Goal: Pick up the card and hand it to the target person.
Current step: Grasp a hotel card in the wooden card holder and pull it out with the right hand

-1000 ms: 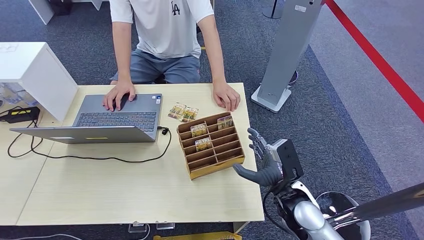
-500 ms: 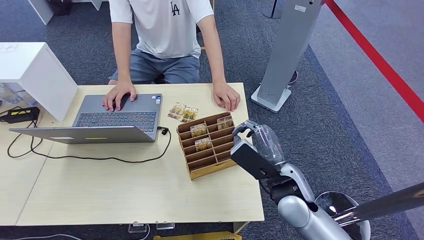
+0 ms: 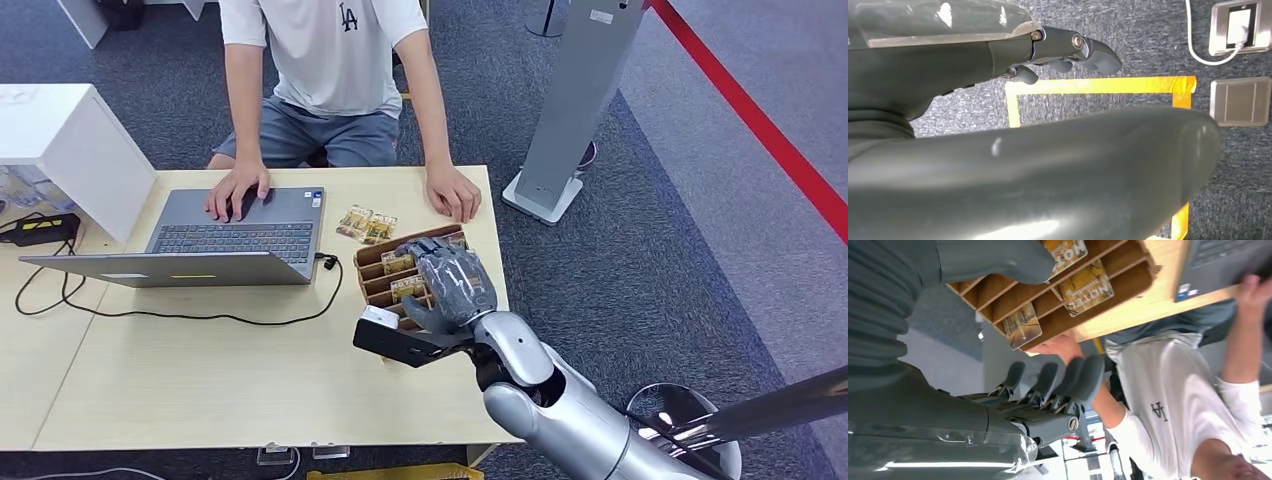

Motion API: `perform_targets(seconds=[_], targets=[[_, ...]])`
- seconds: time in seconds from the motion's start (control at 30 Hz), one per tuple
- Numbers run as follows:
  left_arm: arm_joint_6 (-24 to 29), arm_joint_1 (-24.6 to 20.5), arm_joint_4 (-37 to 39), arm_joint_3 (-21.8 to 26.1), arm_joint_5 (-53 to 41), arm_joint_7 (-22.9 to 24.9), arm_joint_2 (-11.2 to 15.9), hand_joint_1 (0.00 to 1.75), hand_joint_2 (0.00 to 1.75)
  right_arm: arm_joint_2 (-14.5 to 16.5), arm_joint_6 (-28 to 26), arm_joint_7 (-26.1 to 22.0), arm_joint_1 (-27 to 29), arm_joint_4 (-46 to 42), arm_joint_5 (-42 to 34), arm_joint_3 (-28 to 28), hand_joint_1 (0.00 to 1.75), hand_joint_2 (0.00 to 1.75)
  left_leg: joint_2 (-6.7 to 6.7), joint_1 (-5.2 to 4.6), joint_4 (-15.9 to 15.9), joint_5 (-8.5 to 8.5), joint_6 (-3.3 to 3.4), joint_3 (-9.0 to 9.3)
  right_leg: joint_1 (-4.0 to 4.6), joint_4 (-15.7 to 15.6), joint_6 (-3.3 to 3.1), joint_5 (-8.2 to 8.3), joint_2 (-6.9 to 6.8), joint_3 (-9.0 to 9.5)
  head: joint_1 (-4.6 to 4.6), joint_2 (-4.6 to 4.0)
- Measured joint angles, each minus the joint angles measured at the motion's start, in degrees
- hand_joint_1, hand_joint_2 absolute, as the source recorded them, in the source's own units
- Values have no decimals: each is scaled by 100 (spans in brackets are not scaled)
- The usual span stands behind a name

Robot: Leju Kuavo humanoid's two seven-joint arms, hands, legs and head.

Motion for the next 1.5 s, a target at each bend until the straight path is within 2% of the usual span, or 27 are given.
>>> perform_targets(seconds=[0.2, 0.37, 0.73, 0.9, 1.3, 1.5], targets=[[23, -2, 0, -61, 36, 17, 0, 0, 0, 186, -12, 351, -199, 818, 618, 257, 81, 175, 0, 0, 0, 0, 0, -2, 0, 0, 0, 0, 1, -3, 5, 0], [25, 4, 0, -103, 37, 11, 0, 0, 0, 248, -37, 399, -246, 1253, 688, 318, 99, 175, 1, 0, 0, 0, 0, -1, 0, -1, 0, 0, 2, -4, 5, 0], [20, 6, 0, -185, -13, -5, 0, 0, 0, 294, -66, 435, -265, 1655, 712, 326, 59, 175, 2, 0, 0, 0, 0, 0, 0, -1, 0, 0, 3, -4, 4, 0], [16, 6, 0, -243, -14, -5, 0, 0, 0, 294, -126, 434, -262, 1669, 733, 319, 62, 175, 3, 0, 1, 0, 0, 0, 0, -1, 0, 0, 3, -5, 4, 0], [16, 6, 0, -310, 31, -19, 0, 0, 0, 286, -167, 478, -249, 1248, 823, 295, 53, 175, 3, 0, 1, 0, 0, 2, 0, -1, 0, 0, 4, -5, 2, 0], [3, 4, 0, -351, 31, -40, 0, 0, 0, 291, -136, 416, -245, 1214, 708, 300, 57, 175, 3, 0, 1, 0, 0, 2, 0, -1, 0, 0, 4, -4, 4, 0]])
